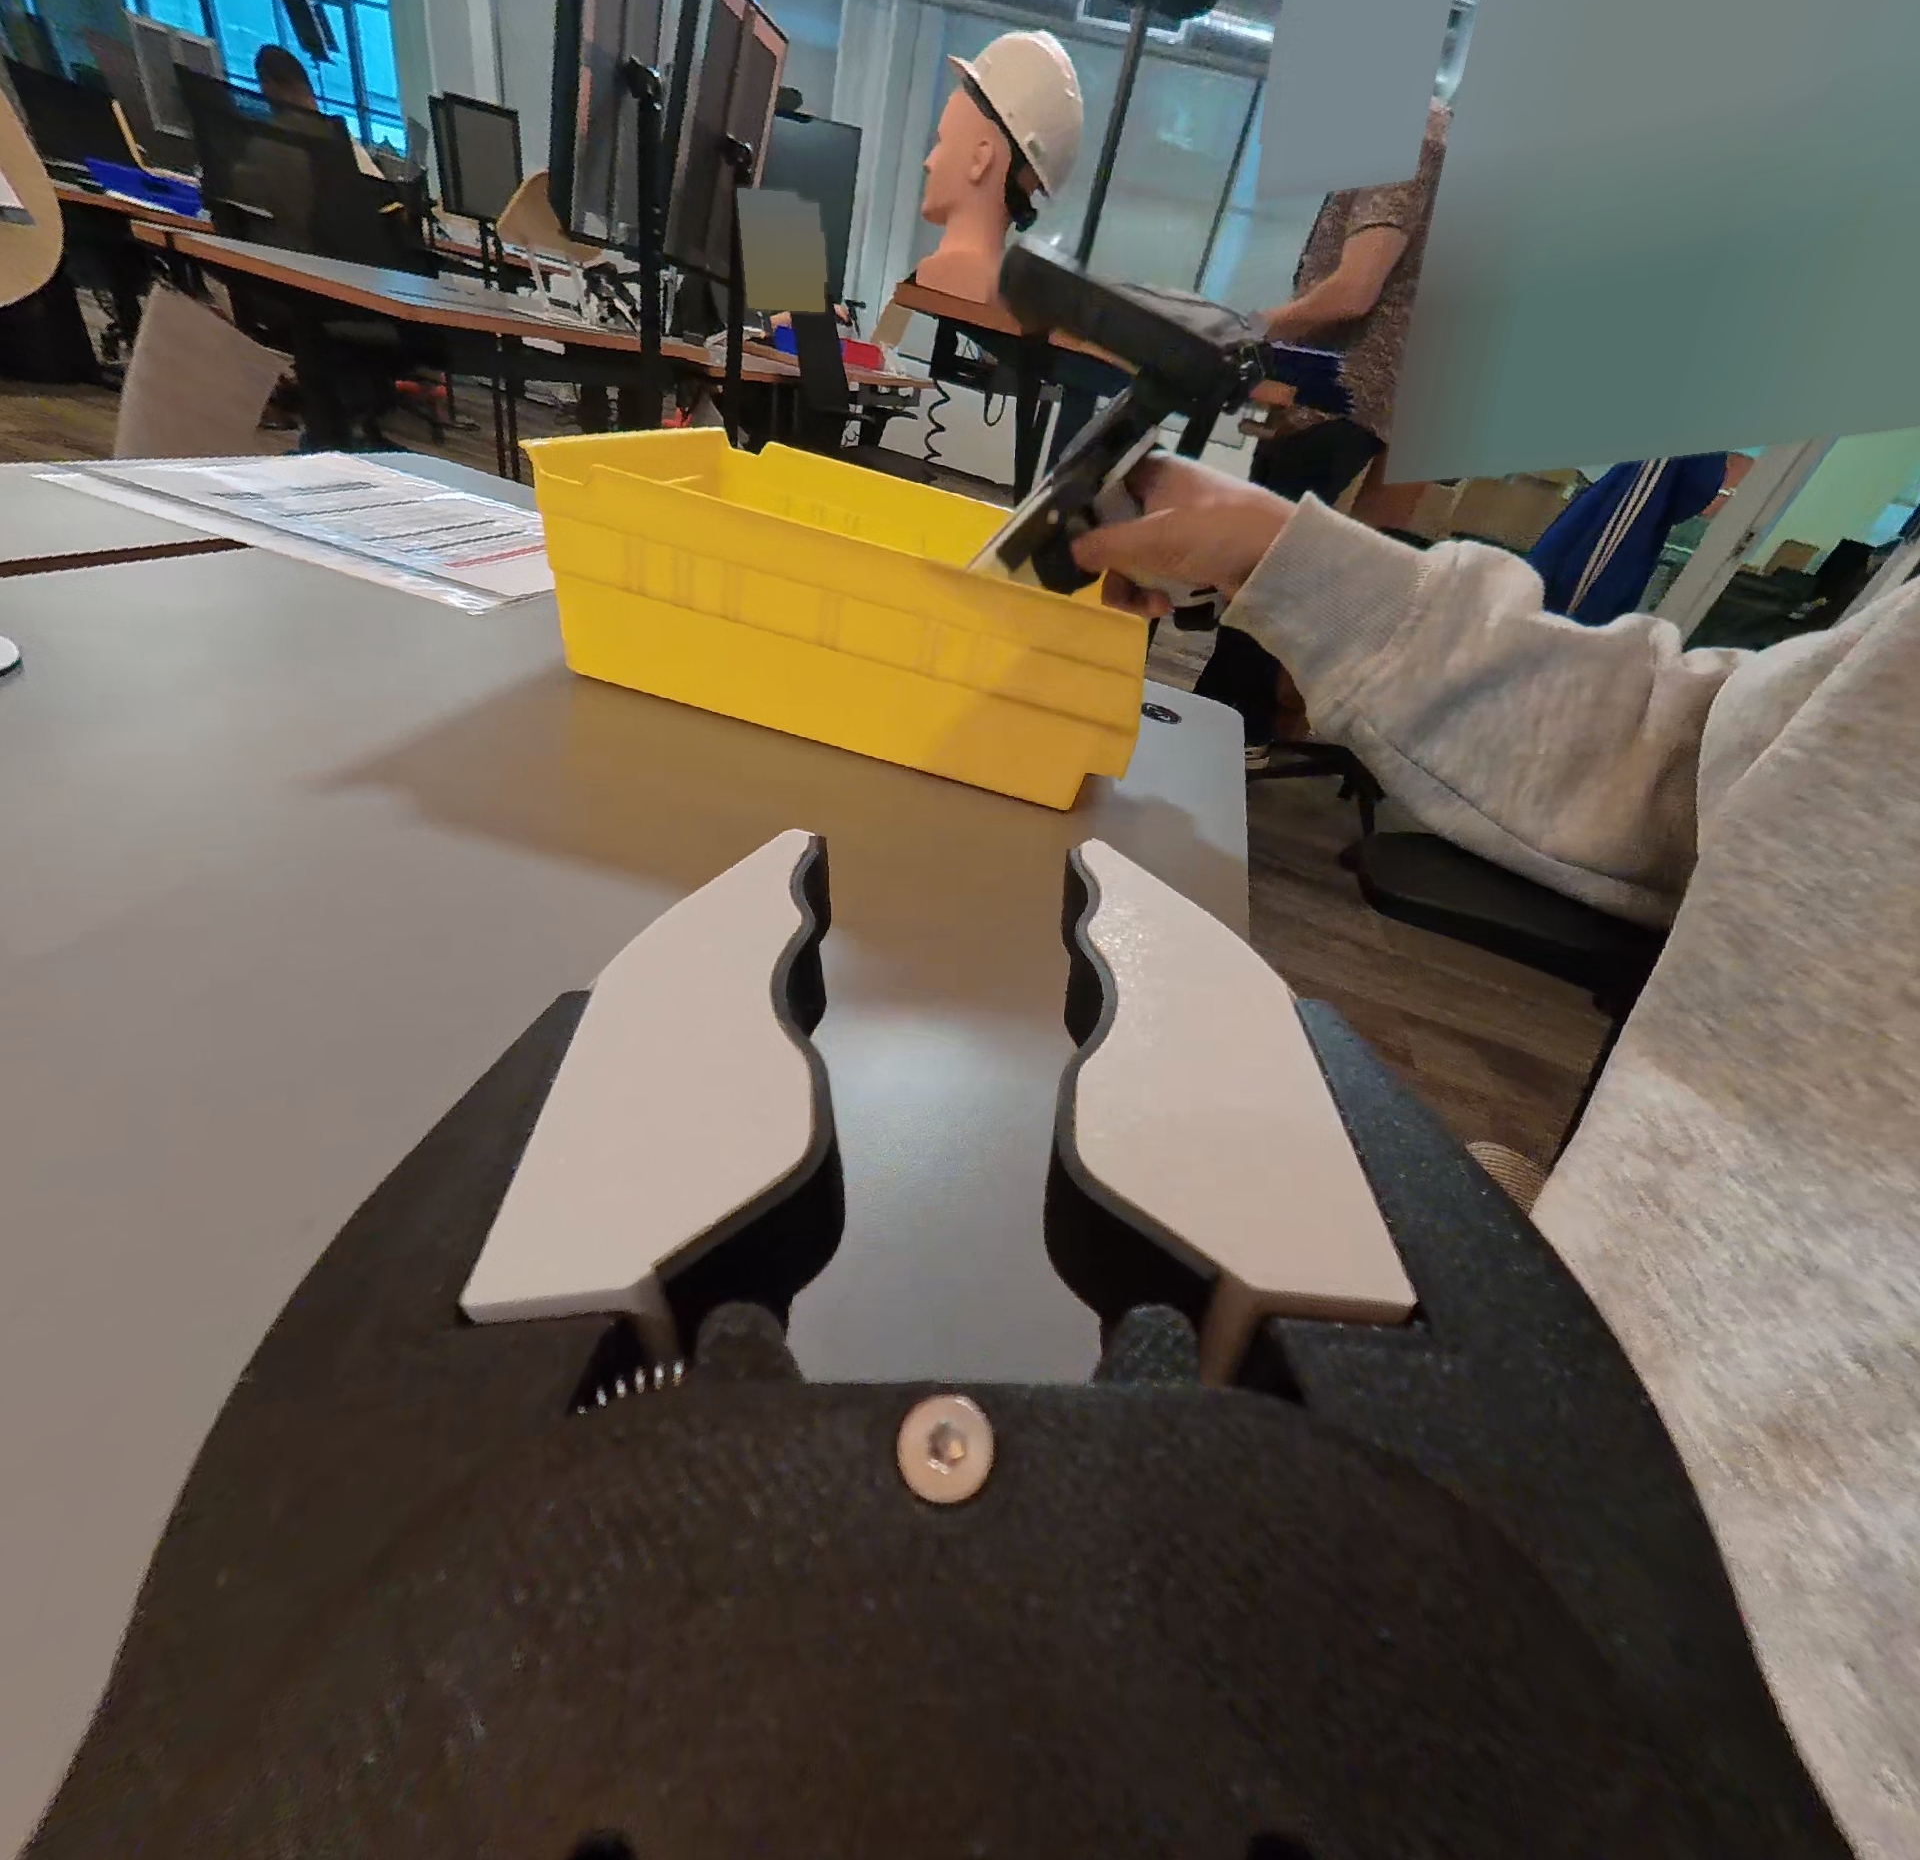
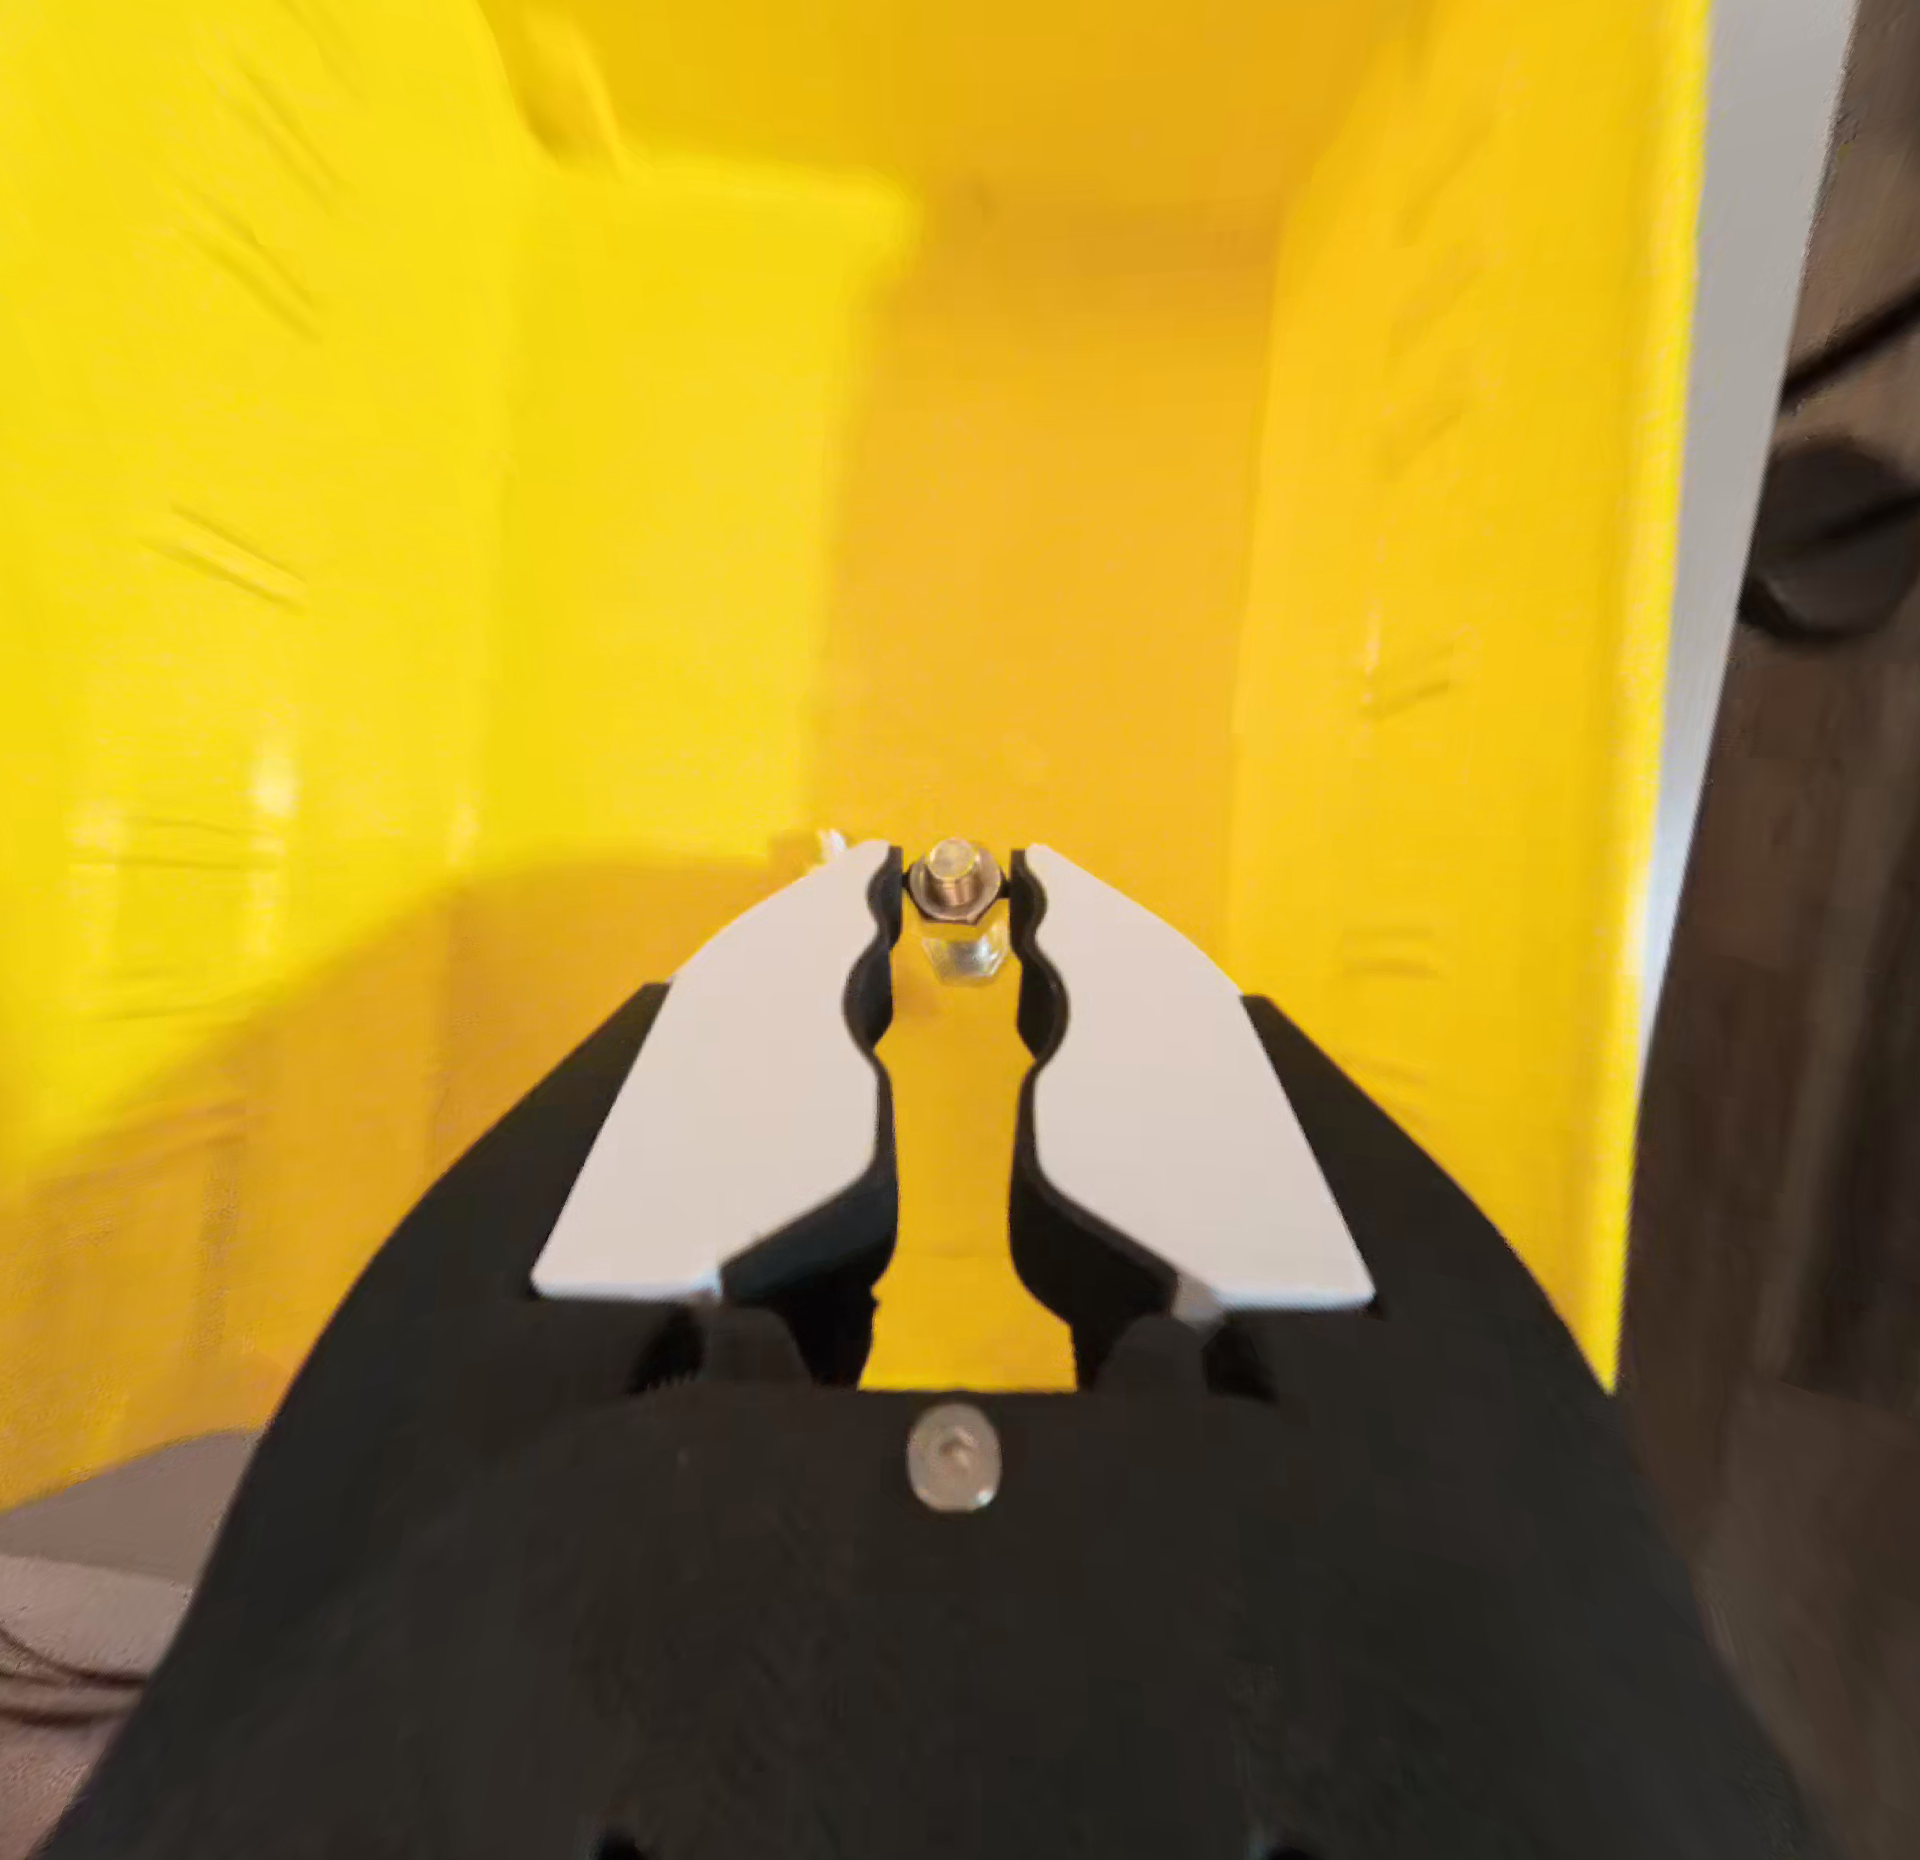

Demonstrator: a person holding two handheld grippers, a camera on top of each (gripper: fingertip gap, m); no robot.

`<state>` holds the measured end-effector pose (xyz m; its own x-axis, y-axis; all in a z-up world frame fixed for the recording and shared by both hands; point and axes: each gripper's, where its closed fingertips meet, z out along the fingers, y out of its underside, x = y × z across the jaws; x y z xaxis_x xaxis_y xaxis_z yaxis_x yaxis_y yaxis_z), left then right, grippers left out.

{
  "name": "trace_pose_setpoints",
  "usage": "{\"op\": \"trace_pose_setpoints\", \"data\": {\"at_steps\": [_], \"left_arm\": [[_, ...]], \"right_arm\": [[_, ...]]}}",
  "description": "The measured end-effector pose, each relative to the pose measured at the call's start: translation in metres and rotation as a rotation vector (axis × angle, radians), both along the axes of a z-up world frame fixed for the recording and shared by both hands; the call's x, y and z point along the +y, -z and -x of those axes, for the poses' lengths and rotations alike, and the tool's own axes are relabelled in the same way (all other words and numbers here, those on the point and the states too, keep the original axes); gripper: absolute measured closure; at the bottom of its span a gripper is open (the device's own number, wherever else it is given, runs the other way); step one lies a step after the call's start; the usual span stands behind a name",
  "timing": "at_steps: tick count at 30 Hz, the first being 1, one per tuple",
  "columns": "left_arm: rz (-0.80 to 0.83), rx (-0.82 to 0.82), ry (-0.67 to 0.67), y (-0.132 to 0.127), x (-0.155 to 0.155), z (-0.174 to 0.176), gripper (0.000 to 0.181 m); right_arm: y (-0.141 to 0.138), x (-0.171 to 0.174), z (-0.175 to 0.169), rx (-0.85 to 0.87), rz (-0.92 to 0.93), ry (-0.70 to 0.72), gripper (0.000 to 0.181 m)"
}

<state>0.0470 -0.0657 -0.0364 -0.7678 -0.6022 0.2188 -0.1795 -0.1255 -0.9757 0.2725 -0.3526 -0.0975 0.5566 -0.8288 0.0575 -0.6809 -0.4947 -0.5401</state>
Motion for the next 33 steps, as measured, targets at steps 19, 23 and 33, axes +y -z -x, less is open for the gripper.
{"op": "trace_pose_setpoints", "data": {"at_steps": [19,23,33], "left_arm": [[-0.021,-0.019,0.018,0.0,-0.002,0.004,0.139],[-0.008,-0.007,0.013,0.0,0.0,0.002,0.14],[0.01,-0.029,-0.027,-0.003,0.01,-0.002,0.153]], "right_arm": [[-0.036,0.013,-0.019,-0.154,0.061,-0.055,0.12],[-0.152,0.087,0.022,-0.516,-0.318,-0.278,0.145],[-0.089,0.275,0.197,-0.25,-0.765,-0.838,0.176]]}}
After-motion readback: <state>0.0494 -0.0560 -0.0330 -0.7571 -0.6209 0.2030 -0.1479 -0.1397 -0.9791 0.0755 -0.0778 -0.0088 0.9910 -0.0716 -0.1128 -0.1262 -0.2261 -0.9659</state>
